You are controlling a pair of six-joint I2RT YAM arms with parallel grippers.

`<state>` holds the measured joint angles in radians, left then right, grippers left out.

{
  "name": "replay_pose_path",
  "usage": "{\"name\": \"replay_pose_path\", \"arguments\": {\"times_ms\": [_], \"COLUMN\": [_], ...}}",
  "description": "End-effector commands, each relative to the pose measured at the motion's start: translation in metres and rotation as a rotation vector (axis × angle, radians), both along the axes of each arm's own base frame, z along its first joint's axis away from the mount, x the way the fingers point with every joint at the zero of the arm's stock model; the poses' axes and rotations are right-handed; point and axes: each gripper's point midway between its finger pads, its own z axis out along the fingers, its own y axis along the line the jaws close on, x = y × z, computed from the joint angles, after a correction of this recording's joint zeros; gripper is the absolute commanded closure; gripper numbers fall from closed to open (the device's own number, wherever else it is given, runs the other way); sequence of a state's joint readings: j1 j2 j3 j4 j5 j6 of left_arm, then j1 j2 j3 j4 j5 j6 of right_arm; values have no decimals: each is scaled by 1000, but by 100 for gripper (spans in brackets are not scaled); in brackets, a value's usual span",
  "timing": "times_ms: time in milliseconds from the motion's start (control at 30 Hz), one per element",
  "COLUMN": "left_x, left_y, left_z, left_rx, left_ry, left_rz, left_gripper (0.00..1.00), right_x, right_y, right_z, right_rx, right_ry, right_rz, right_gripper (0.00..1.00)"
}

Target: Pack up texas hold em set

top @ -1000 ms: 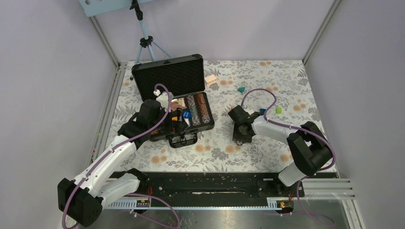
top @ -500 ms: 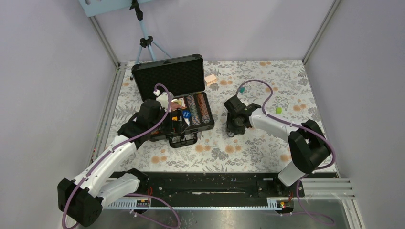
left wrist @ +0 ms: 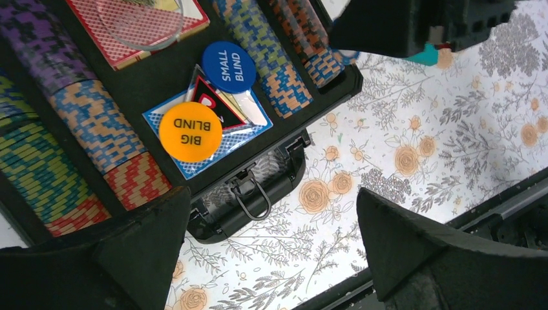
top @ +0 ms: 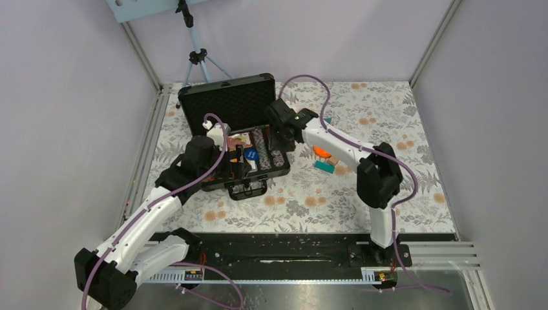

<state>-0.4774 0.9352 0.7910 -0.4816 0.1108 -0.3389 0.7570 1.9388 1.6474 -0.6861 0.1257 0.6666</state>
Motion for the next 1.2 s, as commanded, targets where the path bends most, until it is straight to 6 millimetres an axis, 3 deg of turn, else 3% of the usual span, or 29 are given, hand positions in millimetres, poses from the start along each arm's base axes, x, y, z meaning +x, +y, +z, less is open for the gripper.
{"name": "replay_pose_path", "arguments": {"times_ms": [0,200,467,733,833,1167], "left_x": [9,9,8,8,8,8], "left_y": [15,15,14,12,12,11], "left_z": [23,24,23,22,22,22], "left_rx": [10,7,6,3,1,0], "left_ry": [-98,-103,-97,-92,-92,-90], "left_rz": [74,75,67,60,57,55], "left_gripper": [1,1,1,1,1,1], "right_x": [4,15,21,20,18,13], "right_y": [28,52,52,50,50,56], "right_z": [10,4,-12,-16,-14,-19], "right_rx": [-13,-12,-55,-67,-66,-39], "right_ry": [11,10,12,18,17,48], "right_rz": [58,87,93,109,116,149], "right_gripper": [58,58,57,35,32,49]}}
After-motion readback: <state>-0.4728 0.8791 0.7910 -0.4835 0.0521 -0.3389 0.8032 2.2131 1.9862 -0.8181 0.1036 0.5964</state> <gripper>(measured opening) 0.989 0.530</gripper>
